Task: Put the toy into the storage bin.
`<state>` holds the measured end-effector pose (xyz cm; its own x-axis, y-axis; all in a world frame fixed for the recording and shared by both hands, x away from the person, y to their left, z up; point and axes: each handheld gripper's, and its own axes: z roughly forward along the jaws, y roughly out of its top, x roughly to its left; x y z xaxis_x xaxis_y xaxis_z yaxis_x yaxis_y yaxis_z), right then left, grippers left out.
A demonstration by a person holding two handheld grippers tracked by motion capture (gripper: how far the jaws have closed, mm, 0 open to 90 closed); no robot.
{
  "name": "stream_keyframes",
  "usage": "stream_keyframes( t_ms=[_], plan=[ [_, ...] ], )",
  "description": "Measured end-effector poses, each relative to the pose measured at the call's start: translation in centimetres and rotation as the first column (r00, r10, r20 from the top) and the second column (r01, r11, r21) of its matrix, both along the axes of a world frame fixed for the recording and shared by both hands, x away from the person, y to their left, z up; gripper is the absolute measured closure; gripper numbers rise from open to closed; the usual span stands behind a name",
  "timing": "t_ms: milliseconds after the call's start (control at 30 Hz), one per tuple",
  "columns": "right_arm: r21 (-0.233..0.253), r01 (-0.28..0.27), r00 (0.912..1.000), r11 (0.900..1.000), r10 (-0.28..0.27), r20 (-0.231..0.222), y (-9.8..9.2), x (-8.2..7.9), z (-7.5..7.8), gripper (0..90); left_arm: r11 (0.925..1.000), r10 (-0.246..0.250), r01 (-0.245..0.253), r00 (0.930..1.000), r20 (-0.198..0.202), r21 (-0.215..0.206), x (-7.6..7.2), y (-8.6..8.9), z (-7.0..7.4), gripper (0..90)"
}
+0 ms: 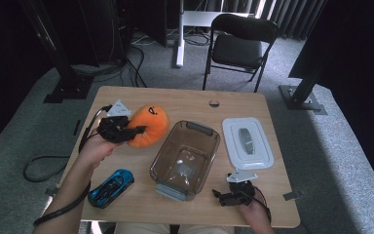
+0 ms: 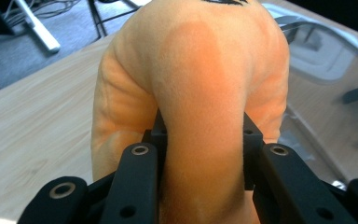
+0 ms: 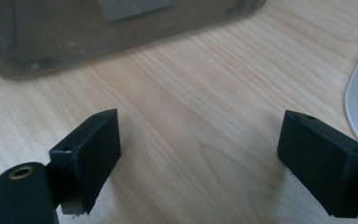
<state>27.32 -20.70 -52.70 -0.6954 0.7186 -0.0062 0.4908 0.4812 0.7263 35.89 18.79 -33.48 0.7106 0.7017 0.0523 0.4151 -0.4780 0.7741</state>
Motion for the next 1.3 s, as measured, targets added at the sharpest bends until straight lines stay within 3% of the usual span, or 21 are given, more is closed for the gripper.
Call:
stream_keyframes(
  t_ms=[267, 533, 767, 967, 1300],
  plan=[
    [0.006, 0.000, 1.0000, 1.000, 0.000, -0.007, -0.1, -0.1, 0.0, 13.0, 0.9980, -0.061, 0.061, 0.9981, 0.009, -0.015, 0.3, -2.7, 1.0, 70.4],
    [0.006, 0.002, 1.0000, 1.000, -0.002, -0.009, -0.2, -0.1, 0.0, 13.1, 0.9940, -0.105, 0.105, 0.9942, -0.020, -0.033, 1.4, -5.7, 1.0, 70.3],
    [0.008, 0.002, 1.0000, 1.000, -0.002, -0.009, -0.2, -0.1, 0.0, 13.3, 0.9879, -0.154, 0.153, 0.9868, -0.050, -0.026, 1.7, -8.5, 0.0, 70.2],
    [0.009, 0.003, 1.0000, 1.000, -0.003, -0.008, -0.3, -0.1, 0.0, 13.3, 0.9815, -0.190, 0.191, 0.9785, -0.081, 0.011, 1.8, -10.6, -1.3, 70.0],
    [0.013, 0.003, 0.9999, 1.000, -0.003, -0.011, -0.4, -0.1, 0.0, 13.3, 0.9759, -0.215, 0.218, 0.9687, -0.124, 0.009, 1.9, -11.4, -2.6, 69.2]
  ],
)
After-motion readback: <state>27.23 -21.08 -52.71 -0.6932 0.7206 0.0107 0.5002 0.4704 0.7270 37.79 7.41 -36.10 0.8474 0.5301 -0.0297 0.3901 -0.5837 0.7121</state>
